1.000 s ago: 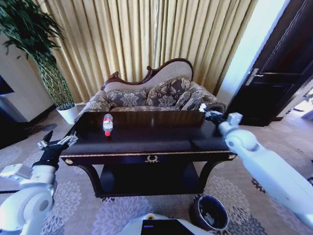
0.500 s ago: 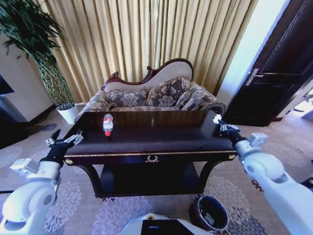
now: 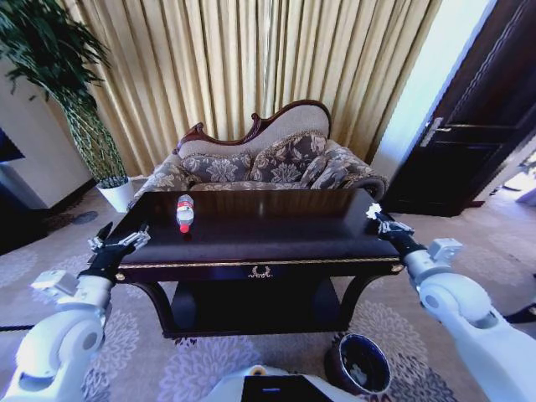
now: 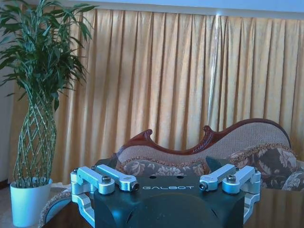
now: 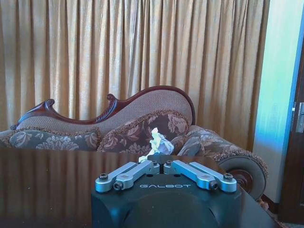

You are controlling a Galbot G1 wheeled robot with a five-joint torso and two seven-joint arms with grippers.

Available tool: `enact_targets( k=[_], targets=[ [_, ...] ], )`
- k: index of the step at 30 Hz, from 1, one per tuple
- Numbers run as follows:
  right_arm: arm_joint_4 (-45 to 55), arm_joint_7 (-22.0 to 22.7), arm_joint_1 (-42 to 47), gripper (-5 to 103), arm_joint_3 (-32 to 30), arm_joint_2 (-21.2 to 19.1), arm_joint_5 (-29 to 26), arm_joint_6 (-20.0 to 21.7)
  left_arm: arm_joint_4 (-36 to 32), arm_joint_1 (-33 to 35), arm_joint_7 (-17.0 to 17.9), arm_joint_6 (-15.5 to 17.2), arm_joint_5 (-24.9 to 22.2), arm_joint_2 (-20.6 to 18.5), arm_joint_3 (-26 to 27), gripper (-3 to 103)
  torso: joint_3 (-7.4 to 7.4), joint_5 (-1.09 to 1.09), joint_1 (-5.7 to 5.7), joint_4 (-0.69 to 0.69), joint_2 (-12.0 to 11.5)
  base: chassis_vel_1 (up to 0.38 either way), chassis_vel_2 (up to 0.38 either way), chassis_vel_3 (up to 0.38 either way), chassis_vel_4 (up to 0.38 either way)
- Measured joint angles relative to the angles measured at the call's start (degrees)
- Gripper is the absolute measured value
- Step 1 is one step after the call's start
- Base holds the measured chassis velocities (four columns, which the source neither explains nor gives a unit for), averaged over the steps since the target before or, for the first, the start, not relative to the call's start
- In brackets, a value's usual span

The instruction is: Move to the front of the table and place the trash on the table into the trash bin.

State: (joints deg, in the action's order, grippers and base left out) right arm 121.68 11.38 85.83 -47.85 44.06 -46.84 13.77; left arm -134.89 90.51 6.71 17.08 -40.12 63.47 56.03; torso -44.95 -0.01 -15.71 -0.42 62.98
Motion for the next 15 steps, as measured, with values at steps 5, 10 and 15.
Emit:
enact_targets(
  k=[5, 10, 15],
  targets=[
    [0.19, 0.01, 0.15, 0, 0.23, 0.0, -0.03, 0.07, 0.17, -0.63, -0.43, 0.05, 0.04, -0.44, -0.33, 100, 0.0, 0.0, 0.0, -0.01, 0.0, 0.0, 0.0, 0.0, 0.0],
    [0.91, 0.01, 0.14, 0, 0.33, -0.16, -0.38, 0.12, 0.19, -0.42, -0.49, 0.05, -0.05, -0.33, -0.39, 100, 0.0, 0.0, 0.0, 0.0, 0.0, 0.0, 0.0, 0.0, 0.0],
    [1.36, 0.02, 0.3, 0, 0.34, -0.15, -0.57, 0.15, 0.1, -0.16, -0.5, 0.04, -0.23, -0.29, 0.09, 100, 0.0, 0.0, 0.0, 0.0, 0.0, 0.0, 0.0, 0.0, 0.0]
  ],
)
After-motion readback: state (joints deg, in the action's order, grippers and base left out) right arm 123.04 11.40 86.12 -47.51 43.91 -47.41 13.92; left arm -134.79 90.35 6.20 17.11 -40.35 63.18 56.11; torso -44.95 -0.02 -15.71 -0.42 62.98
